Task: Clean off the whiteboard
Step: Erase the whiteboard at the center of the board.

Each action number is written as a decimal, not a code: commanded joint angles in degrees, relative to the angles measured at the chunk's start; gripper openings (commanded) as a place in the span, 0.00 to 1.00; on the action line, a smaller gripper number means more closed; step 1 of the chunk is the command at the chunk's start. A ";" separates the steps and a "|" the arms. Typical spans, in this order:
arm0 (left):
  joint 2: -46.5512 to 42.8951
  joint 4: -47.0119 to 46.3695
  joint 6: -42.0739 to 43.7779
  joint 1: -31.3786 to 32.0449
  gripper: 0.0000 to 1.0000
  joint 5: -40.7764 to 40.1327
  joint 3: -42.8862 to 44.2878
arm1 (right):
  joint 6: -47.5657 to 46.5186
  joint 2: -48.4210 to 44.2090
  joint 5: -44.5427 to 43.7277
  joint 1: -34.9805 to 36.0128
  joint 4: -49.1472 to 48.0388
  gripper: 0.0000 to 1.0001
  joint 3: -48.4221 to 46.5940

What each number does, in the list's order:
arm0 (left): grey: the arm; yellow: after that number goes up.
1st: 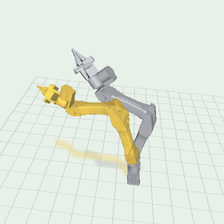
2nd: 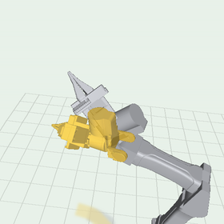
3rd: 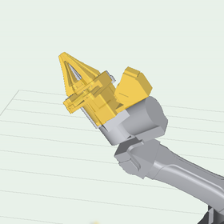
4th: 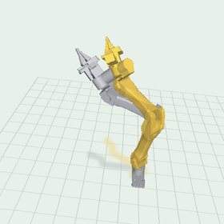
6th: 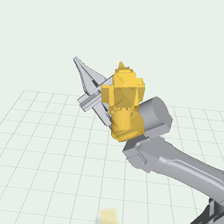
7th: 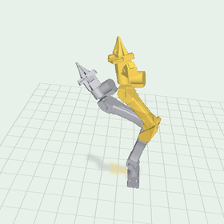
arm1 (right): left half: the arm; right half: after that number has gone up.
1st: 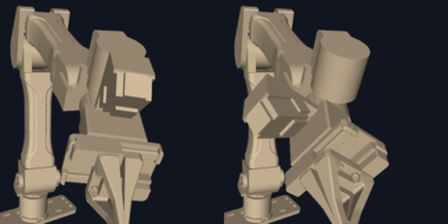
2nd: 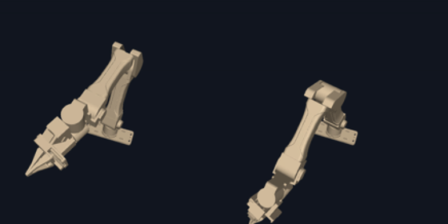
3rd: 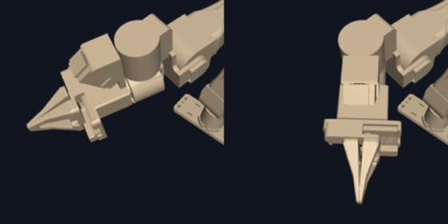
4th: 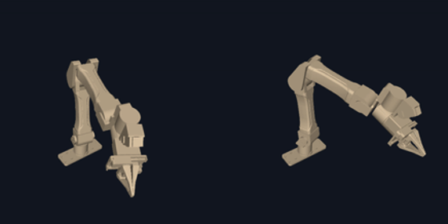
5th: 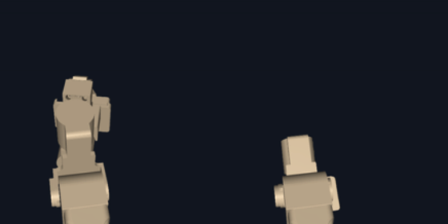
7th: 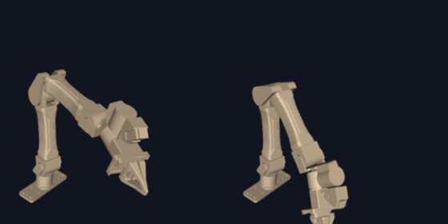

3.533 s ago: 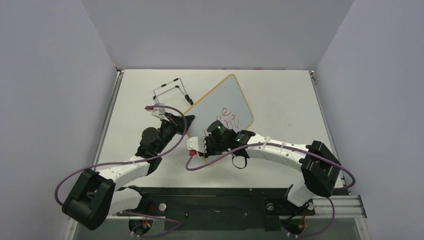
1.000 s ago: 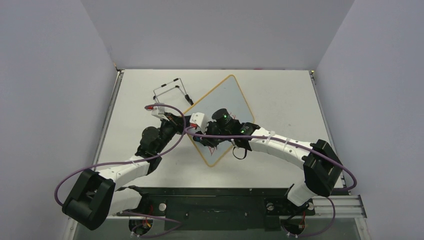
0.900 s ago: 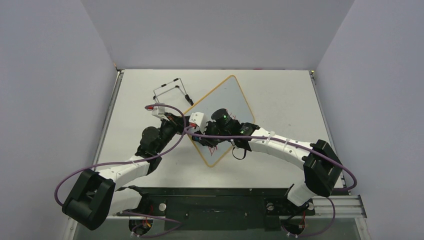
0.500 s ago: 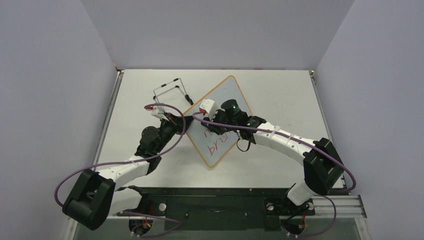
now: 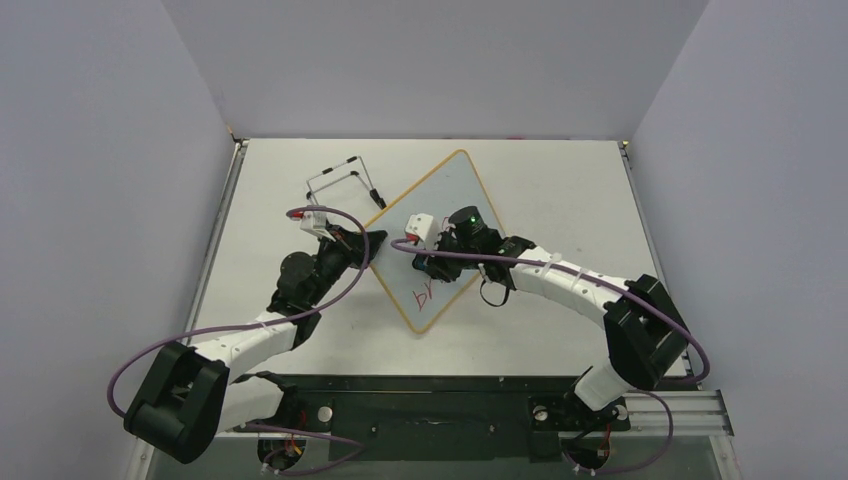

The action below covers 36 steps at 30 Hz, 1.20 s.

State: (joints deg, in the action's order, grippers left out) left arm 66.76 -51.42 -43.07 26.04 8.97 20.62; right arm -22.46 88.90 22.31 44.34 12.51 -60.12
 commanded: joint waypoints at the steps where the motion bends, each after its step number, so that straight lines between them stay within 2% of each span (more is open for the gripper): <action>1: -0.46 -4.58 -1.10 0.50 0.00 4.79 0.75 | 3.61 -1.56 -4.52 -3.82 -6.89 0.00 1.78; 8: 0.28 -5.09 -1.94 0.59 0.00 5.19 0.93 | -3.13 0.67 -3.33 5.36 -1.67 0.00 -0.42; 11: 0.01 -5.01 -1.87 0.58 0.00 5.16 0.70 | -2.92 0.00 -5.39 7.98 -2.32 0.00 -0.65; 15: -0.08 -5.07 -1.89 0.59 0.00 5.25 0.52 | 1.73 -1.44 -11.41 5.12 -7.85 0.00 0.68; 18: 0.08 -5.35 -1.91 0.59 0.00 5.35 0.43 | 3.39 -1.43 -11.98 1.75 -8.93 0.00 1.14; 21: 0.41 -5.85 -2.15 0.61 0.00 5.38 0.39 | 0.70 -0.69 -4.39 1.85 -3.66 0.00 0.23; 24: 0.45 -6.10 -2.44 0.59 0.00 5.47 0.47 | -8.06 1.18 2.41 4.73 4.17 0.00 -2.35; 28: -0.32 -5.50 -2.38 0.59 0.00 5.28 0.19 | -7.00 0.70 -2.85 7.67 1.59 0.00 -2.13; 32: -0.52 -5.34 -2.27 0.59 0.00 5.25 0.08 | -1.64 -1.34 -10.19 4.54 -5.66 0.00 0.19; 36: 0.10 -5.93 -2.43 0.59 0.00 5.38 0.33 | -0.06 -2.62 -9.53 0.51 -8.32 0.00 2.06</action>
State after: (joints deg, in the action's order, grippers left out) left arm 67.57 -53.17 -43.31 25.71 9.43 20.16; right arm -25.17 88.36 17.19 49.23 11.51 -59.11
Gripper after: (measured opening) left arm 0.027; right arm 0.219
